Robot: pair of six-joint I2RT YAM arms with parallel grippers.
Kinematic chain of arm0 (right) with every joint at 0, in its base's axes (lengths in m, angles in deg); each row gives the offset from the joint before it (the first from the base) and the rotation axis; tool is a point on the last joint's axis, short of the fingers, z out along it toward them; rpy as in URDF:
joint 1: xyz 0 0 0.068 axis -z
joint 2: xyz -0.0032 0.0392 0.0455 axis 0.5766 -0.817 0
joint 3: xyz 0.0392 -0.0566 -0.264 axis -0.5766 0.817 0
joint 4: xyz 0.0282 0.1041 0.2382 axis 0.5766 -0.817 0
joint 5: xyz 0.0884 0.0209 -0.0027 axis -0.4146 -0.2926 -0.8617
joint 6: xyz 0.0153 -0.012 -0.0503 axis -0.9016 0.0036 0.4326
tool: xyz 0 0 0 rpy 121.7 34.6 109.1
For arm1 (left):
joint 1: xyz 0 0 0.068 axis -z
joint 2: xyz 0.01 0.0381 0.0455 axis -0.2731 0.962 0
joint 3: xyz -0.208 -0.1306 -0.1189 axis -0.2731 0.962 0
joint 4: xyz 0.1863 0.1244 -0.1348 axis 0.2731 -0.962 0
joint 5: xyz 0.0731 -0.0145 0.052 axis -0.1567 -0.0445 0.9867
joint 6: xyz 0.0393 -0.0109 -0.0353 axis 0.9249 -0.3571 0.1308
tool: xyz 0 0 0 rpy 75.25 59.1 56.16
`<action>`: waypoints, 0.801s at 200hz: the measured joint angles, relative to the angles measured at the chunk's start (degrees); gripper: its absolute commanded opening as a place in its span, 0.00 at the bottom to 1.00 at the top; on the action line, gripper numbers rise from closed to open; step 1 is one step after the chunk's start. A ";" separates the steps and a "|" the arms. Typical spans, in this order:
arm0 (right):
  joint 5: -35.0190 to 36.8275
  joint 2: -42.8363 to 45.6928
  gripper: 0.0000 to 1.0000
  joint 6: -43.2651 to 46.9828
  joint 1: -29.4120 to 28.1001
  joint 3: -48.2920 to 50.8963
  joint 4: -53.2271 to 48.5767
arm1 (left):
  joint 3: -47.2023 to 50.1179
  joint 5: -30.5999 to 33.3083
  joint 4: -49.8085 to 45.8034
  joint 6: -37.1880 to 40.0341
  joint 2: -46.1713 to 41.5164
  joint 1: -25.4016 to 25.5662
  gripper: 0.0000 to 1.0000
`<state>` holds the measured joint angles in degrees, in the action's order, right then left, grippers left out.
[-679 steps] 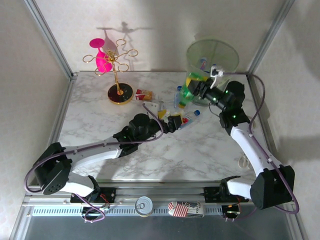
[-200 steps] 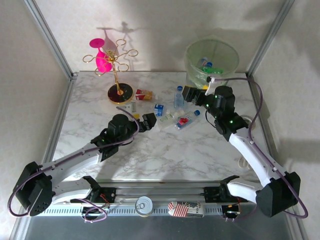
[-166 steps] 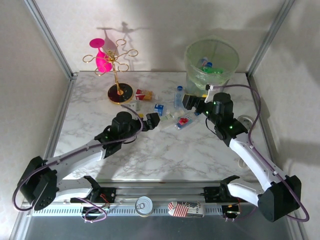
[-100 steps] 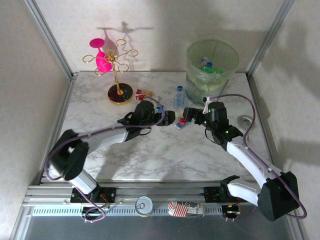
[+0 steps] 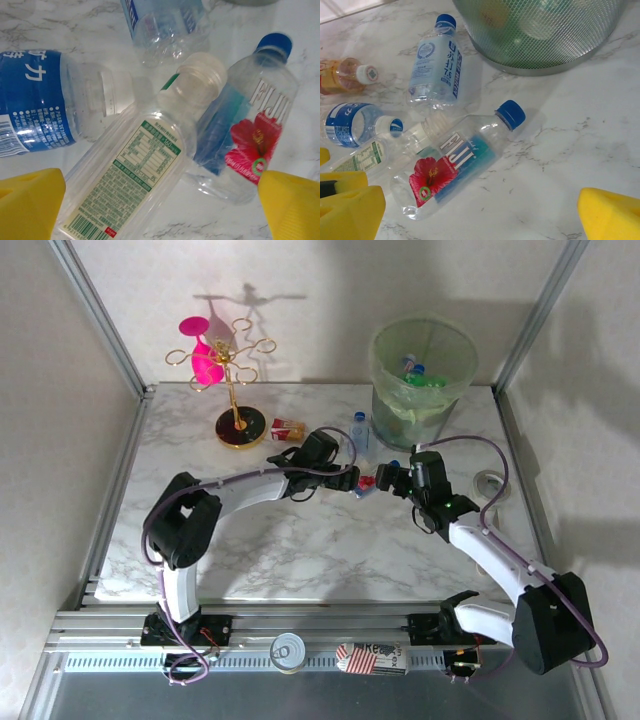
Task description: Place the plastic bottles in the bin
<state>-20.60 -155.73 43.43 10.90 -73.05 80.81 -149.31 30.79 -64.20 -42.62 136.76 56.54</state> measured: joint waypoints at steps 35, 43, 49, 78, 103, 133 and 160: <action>-0.02 0.74 0.99 0.04 0.00 0.17 0.90 | -2.64 1.14 -3.56 2.60 3.82 -0.02 0.92; -0.07 0.79 0.99 0.22 0.00 0.17 1.40 | -2.73 1.11 -4.20 2.97 4.44 0.00 0.90; -0.09 0.79 0.99 0.42 0.00 0.15 1.77 | -2.73 1.09 -4.79 3.10 4.85 0.00 0.89; -0.28 0.57 0.99 1.42 0.00 0.15 3.10 | -2.64 0.90 -6.32 3.21 5.51 0.00 0.88; -0.63 -0.74 0.99 1.70 0.00 0.15 4.59 | -2.12 0.90 -6.14 3.19 5.51 0.04 0.85; -1.99 -1.90 0.99 1.70 0.00 0.15 5.44 | -2.05 0.90 -6.08 3.10 5.57 0.11 0.72; -3.50 -1.90 0.99 1.51 0.00 0.15 6.32 | -1.75 0.94 -5.46 3.13 5.57 0.26 0.50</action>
<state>-24.10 -157.64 44.94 10.90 -72.90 87.13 -151.06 31.73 -69.67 -39.49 142.34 56.80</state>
